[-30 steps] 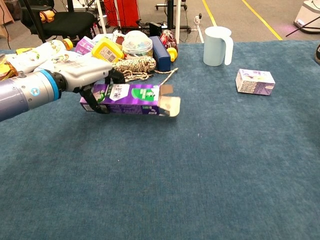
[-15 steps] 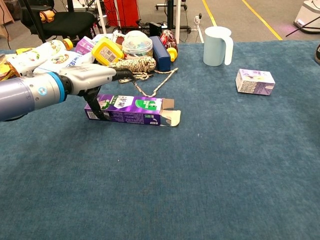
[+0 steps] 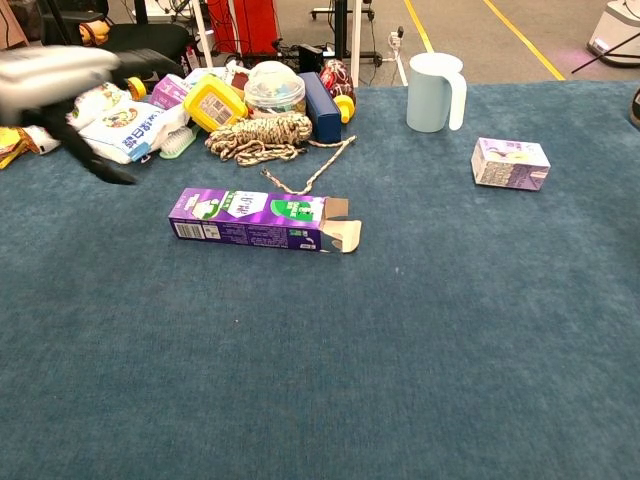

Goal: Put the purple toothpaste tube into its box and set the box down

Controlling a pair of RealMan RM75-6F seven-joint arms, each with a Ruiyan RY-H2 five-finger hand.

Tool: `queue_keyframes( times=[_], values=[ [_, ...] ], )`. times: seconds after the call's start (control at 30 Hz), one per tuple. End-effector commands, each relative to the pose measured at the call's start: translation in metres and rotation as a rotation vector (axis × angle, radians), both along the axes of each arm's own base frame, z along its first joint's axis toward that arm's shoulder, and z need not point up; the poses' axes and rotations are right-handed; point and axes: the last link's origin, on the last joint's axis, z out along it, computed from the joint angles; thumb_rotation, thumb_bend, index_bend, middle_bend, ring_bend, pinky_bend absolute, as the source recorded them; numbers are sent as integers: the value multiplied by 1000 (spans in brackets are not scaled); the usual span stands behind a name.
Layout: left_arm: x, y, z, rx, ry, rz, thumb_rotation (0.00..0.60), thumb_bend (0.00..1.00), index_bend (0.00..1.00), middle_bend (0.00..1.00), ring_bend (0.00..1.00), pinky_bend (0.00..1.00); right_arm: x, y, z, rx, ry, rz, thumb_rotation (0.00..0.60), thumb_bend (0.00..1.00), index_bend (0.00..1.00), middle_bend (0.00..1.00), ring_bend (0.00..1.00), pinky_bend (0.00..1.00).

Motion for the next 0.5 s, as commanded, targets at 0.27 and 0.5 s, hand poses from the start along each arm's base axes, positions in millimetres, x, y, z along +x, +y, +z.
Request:
queue_keyframes(
  times=[0.27, 0.5],
  values=[
    [-105, -117, 104, 204, -176, 187, 600, 10, 0, 0, 0, 116, -58, 27, 2, 80, -236, 150, 600, 0, 78, 61, 53, 160],
    [-133, -167, 127, 313, -179, 239, 600, 11, 0, 0, 0, 117, -60, 49, 1, 30, -332, 176, 600, 0, 74, 51, 40, 137]
  ],
)
